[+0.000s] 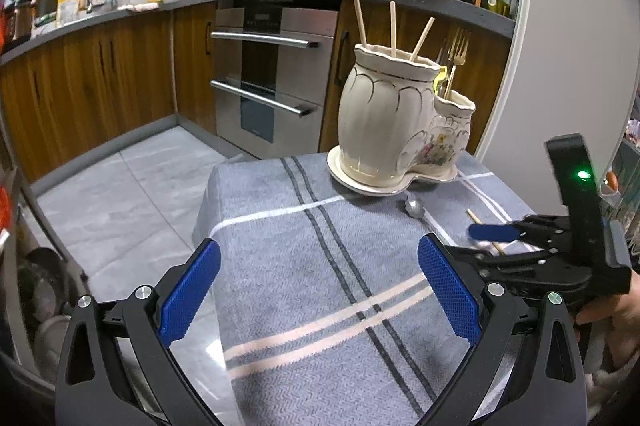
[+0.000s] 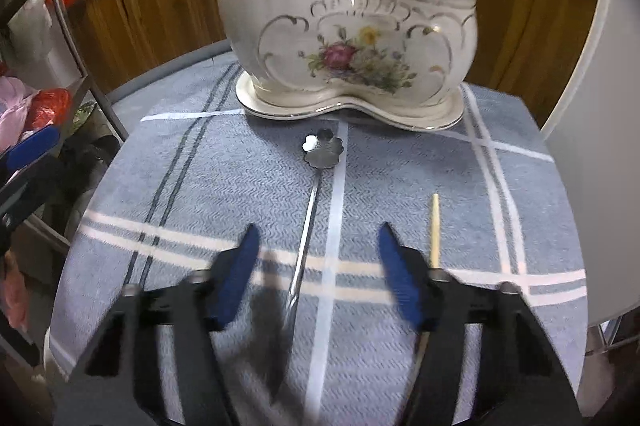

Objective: Organize utensils
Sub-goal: 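Close the right tool on the silver flower-handled spoon and lift it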

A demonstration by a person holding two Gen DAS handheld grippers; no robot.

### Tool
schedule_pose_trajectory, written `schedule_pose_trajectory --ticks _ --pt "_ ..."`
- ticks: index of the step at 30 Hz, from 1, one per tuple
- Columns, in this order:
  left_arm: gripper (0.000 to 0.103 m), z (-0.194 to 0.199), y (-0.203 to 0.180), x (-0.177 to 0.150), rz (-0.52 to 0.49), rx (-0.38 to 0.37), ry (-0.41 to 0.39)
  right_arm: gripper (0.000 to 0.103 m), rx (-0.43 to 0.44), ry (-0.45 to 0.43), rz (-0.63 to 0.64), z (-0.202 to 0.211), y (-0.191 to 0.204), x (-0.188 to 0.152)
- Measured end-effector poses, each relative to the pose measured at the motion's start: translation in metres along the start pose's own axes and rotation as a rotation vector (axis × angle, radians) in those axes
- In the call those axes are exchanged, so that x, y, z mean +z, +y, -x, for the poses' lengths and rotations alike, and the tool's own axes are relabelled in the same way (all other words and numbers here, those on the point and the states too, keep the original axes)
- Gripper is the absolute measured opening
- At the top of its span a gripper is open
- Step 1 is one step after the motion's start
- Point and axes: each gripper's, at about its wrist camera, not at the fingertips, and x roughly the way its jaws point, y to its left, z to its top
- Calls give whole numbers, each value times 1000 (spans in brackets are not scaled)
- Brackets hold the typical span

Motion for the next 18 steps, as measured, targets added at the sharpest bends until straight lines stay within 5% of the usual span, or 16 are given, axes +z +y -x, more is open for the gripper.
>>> schedule_pose_trajectory --ticks 7,18 --pt "98 -6 4 -1 14 -10 11 7 -12 3 47 -5 10 6" --pt "98 -7 -2 2 -11 -10 24 3 90 -47 -13 31 -13 -7"
